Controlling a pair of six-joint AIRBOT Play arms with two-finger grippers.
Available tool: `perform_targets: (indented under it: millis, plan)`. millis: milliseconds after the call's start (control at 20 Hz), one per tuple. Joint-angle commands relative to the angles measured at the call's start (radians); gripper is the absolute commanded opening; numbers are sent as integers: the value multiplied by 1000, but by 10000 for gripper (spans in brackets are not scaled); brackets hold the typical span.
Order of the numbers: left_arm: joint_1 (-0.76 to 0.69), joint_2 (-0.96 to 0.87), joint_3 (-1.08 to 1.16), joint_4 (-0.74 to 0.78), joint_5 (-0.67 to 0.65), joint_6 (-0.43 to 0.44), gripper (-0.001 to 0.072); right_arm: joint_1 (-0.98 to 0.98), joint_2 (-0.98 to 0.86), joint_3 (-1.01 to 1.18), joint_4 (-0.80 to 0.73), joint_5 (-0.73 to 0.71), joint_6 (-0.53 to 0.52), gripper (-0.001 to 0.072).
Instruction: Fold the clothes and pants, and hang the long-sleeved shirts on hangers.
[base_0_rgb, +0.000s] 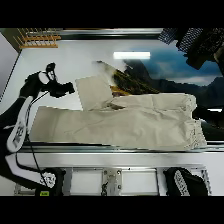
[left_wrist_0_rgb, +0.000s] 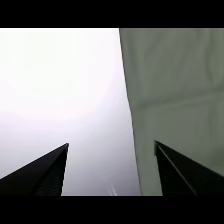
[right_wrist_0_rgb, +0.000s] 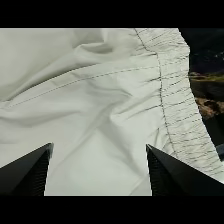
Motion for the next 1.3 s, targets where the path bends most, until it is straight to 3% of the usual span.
perform_targets:
  millis: [0, 150, 400, 450, 600, 900, 1050, 1250]
  plan:
    - [-43, -219, 192, -56, -56, -36, 573, 1, 1, 1, 18, 14, -4, 632]
    - [-44, -276, 262, -162, -38, -31, 573, 1, 1, 1, 18, 14, -4, 631]
    - [-64, -338, 326, -184, -52, -34, 572, 1, 1, 1, 18, 14, -3, 631]
    - [-71, -337, 326, -184, -39, -36, 517, 1, 1, 1, 18, 14, -3, 631]
    - [-68, -311, 326, -182, 18, -37, 2, 1, 1, 1, 18, 14, -4, 631]
    - [78, -58, 325, -171, 175, -27, 5, 1, 1, 1, 18, 14, -3, 631]
    - [166, 72, 312, -106, 181, -5, 5, 1, 1, 1, 18, 14, -4, 631]
    - [260, 207, 116, -34, 180, -11, 4, 1, 1, 1, 18, 14, -3, 631]
